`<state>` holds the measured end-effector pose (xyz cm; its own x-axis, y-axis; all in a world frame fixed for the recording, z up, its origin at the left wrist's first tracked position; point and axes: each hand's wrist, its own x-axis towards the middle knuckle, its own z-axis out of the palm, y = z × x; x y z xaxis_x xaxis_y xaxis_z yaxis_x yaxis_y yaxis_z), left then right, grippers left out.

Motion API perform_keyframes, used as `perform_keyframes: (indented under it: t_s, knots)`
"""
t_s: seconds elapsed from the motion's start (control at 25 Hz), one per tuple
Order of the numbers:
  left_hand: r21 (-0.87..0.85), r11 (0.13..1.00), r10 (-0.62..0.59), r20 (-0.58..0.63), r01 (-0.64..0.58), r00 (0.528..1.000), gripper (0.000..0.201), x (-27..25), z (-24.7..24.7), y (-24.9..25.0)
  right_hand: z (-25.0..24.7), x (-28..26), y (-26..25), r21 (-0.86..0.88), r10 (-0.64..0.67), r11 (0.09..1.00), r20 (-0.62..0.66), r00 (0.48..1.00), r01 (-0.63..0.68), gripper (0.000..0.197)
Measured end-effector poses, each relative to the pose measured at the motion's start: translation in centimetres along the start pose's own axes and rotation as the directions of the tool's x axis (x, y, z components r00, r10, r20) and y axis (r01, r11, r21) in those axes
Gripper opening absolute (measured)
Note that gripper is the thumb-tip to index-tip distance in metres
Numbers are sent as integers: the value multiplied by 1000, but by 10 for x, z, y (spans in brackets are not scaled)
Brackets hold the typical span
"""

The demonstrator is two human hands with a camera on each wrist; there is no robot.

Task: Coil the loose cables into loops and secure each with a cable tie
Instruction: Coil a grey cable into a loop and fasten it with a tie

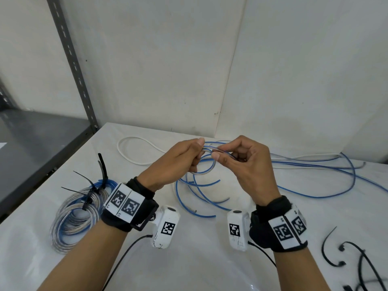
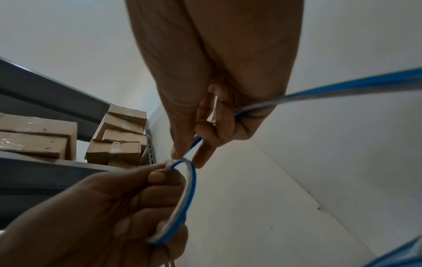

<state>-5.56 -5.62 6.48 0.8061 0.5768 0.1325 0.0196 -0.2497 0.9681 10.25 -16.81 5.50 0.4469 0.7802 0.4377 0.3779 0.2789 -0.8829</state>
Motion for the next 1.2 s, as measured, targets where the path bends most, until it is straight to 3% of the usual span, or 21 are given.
perform_keyframes:
  t_s: [0.24,0.44,0.56,0.68,0.8,0.92,1.0,1.08,1.2]
  knots:
    - [-211,975,-73,-22,67,997,42,5,1,1,9,-1,0,49,-14,999,-2,1000,14,9]
    - [-101,964,-231,134,245,964,41,3,3,2,0,-2,3,-119,6,993,208,978,20,6]
    - [-136,975,-170,57,177,984,40,4,2,2,-3,0,1,-162,-38,985,91,995,52,5]
    - [-348,935,-96,-49,73,994,41,6,-4,5,-4,2,-3,-3,-33,999,-101,994,33,9]
    - [-576,817,-67,-133,-22,989,42,7,2,9,21,-5,-3,181,40,983,-70,997,-27,17]
    - [-666,745,-100,-170,-39,980,42,8,4,9,33,-8,-3,170,-2,985,-103,995,20,12]
    - [-605,796,-151,-149,31,977,40,7,2,10,20,-4,-4,148,-16,989,-75,997,27,10]
    - [-431,898,-149,-108,89,983,40,5,2,10,6,-2,-5,52,-32,998,23,999,31,12]
    - [-92,996,14,-30,-16,999,42,-1,4,6,-1,-4,-6,-62,-30,997,107,994,37,15]
